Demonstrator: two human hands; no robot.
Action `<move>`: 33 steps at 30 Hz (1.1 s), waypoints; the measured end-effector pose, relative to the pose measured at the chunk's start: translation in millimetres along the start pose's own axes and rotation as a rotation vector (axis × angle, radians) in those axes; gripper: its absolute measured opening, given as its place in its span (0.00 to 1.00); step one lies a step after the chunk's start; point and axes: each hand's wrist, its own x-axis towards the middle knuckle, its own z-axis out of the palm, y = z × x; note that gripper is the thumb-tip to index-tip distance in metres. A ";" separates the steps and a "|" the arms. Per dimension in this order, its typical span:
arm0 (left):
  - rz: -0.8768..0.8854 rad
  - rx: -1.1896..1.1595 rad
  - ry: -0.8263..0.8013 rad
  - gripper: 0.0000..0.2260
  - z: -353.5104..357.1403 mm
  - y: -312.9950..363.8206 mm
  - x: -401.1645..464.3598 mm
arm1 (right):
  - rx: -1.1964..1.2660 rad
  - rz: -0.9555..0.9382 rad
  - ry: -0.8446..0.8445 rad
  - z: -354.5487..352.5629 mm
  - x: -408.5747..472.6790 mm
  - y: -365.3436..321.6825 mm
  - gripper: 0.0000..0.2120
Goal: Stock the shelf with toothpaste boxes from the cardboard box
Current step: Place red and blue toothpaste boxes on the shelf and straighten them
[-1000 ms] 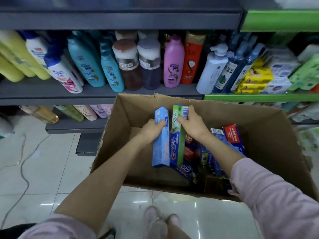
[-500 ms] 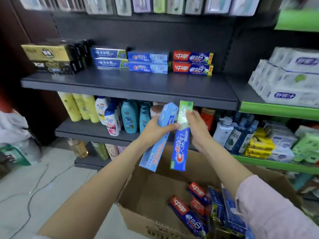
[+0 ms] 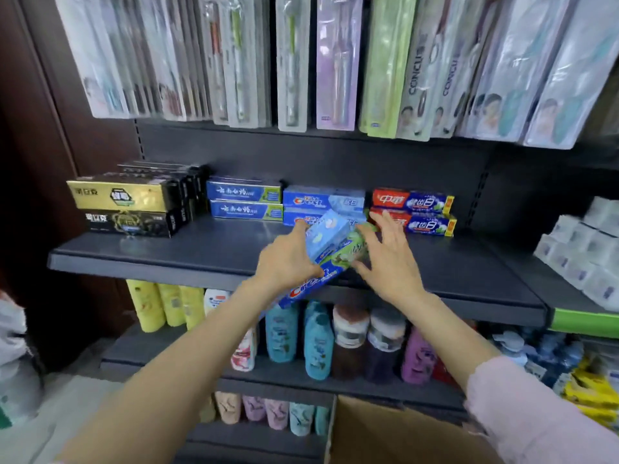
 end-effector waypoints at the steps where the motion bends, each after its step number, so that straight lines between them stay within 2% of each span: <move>1: 0.032 0.053 0.010 0.30 -6.4 -4.2 14.4 | -0.123 -0.065 -0.061 3.3 13.0 -0.9 0.33; 4: 0.116 0.178 0.036 0.30 -20.3 -12.1 53.3 | -0.209 -0.094 -0.131 6.1 50.9 -6.2 0.29; 7: 0.126 0.196 0.096 0.25 -26.3 -17.9 84.3 | -0.018 -0.022 -0.126 11.8 85.0 -9.8 0.22; 10: 0.101 0.115 0.143 0.24 -23.3 -23.7 108.2 | 0.080 0.080 -0.043 28.1 113.1 -9.6 0.21; 12: 0.095 0.092 0.122 0.25 -17.7 -30.6 121.4 | 0.101 0.141 -0.047 40.9 131.9 -5.2 0.21; 15: 0.095 0.117 0.072 0.27 -13.9 -39.6 140.4 | 0.034 0.158 -0.078 57.7 160.6 8.7 0.21; 20: 0.076 0.085 0.092 0.27 -17.0 -53.6 166.2 | -0.104 0.295 -0.084 84.2 174.8 22.1 0.18; 25: 0.038 -0.060 0.047 0.29 -14.3 -62.3 173.7 | -0.199 0.260 -0.074 100.6 162.9 19.6 0.19; 27: 0.051 -0.078 0.017 0.27 -11.7 -63.7 174.7 | -0.029 0.247 -0.005 99.8 160.2 15.1 0.18; 29: 0.080 -0.219 0.024 0.22 -8.2 -61.9 175.5 | 0.361 0.307 0.039 96.1 156.0 5.4 0.15; 31: 0.059 -0.483 0.034 0.12 -6.2 -55.6 174.2 | 0.873 0.415 -0.081 87.9 149.6 -10.6 0.12; 33: -0.055 -0.821 -0.042 0.09 -6.0 -47.5 171.5 | 1.202 0.482 -0.268 80.6 141.6 -25.5 0.11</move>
